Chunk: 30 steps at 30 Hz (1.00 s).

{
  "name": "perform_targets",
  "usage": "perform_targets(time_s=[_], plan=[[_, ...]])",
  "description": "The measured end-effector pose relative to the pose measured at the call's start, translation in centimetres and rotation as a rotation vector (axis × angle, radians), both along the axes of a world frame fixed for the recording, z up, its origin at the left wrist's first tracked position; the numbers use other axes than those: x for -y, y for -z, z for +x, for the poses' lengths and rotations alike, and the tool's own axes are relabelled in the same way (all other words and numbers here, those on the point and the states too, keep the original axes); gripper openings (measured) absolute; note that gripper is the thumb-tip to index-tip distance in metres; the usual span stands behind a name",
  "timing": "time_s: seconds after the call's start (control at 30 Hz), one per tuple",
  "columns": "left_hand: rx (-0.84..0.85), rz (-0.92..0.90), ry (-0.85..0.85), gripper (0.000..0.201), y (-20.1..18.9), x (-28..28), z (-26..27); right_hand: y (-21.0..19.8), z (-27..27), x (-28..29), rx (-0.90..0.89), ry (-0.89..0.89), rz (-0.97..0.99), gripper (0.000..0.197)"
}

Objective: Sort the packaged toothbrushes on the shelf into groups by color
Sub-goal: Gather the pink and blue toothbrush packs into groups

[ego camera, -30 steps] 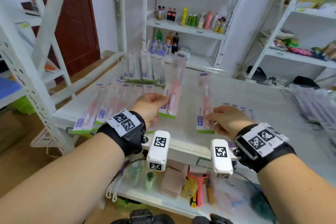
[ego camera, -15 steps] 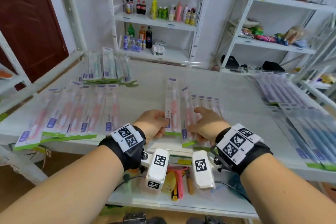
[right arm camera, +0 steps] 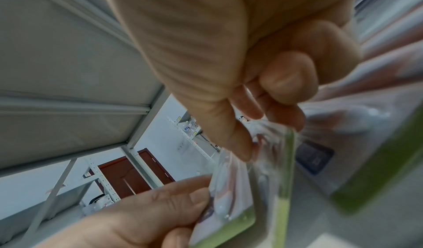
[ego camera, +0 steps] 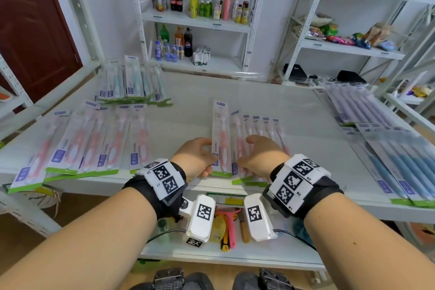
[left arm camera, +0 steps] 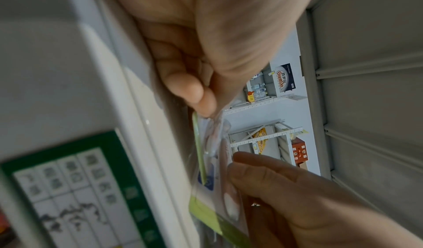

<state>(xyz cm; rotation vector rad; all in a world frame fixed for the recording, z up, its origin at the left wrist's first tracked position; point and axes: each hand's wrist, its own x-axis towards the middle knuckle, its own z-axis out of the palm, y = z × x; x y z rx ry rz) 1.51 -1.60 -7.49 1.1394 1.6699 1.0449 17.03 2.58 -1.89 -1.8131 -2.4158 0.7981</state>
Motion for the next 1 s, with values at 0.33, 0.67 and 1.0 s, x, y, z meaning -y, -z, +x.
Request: perform_targets(time_s=[0.33,0.67,1.0], plan=[[-0.019,-0.042,0.044,0.053,-0.3,0.1,0.3,0.5,0.6,0.1,0.068,-0.016,0.038,0.051],[-0.101,-0.033,0.114,0.058,-0.5,0.3,0.3,1.5,3.6,-1.5,-0.172,0.168,0.170,0.046],[-0.245,-0.046,0.127,0.065,-0.2,-0.1,0.4,4.5,8.0,-2.2,-0.395,0.232,0.098,0.066]])
